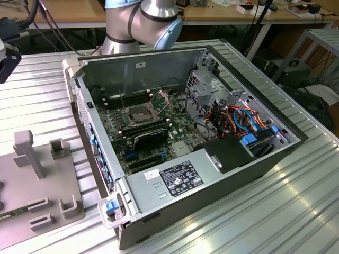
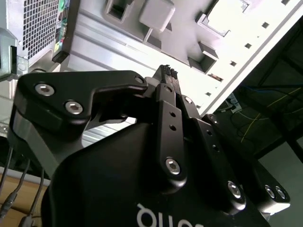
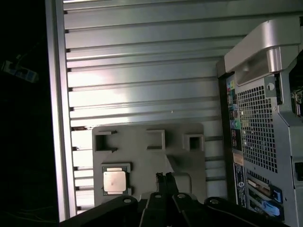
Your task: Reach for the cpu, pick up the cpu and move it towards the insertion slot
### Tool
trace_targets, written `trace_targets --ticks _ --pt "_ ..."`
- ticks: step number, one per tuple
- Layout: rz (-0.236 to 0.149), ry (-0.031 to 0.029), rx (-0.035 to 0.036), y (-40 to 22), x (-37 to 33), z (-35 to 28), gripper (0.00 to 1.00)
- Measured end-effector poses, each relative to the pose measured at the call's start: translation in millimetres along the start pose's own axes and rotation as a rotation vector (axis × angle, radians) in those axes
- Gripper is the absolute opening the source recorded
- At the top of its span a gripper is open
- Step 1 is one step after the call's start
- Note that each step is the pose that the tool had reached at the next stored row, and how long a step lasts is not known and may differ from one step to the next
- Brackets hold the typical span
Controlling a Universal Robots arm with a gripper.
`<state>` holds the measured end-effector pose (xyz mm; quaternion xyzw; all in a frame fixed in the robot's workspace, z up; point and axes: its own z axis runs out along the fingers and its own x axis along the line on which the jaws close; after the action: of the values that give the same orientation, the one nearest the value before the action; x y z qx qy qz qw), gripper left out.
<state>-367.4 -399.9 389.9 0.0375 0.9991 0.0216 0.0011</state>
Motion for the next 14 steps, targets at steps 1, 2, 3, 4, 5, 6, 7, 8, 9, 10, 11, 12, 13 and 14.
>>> trace_targets --ticks 1,2,3,4,5,6,7,8,9,10,11,12,13,14 --pt "0.0 0.0001 0.0 -0.6 3.5 0.1 0.11" --pt "0.0 0.0001 0.0 -1.1 7.0 0.2 0.11" --pt "0.0 0.0002 0.0001 -1.8 12.1 0.5 0.11" --pt "-0.001 0.0001 -0.0001 -2.4 15.8 0.9 0.11" --pt "-0.001 0.0001 -0.0001 -3.9 23.1 1.8 0.11" --pt "-0.001 0.0 -0.0001 -5.0 27.9 2.4 0.11" --pt "-0.001 0.0001 -0.0001 -5.8 31.0 2.8 0.11" --pt "-0.001 0.0001 -0.0001 -6.9 35.6 3.3 0.11" --pt "-0.001 0.0001 0.0 -7.6 38.5 3.7 0.11" --pt "-0.001 0.0003 0.0 -8.2 41.5 4.1 0.11" --pt "-0.002 0.0002 -0.0001 -9.2 46.4 4.9 0.11" --pt "-0.002 0.0003 0.0 -9.7 49.4 5.3 0.11" --pt "-0.002 0.0005 0.0001 -10.3 52.7 5.7 0.11" --pt "-0.002 0.0006 0.0 -11.0 56.1 6.2 0.11"
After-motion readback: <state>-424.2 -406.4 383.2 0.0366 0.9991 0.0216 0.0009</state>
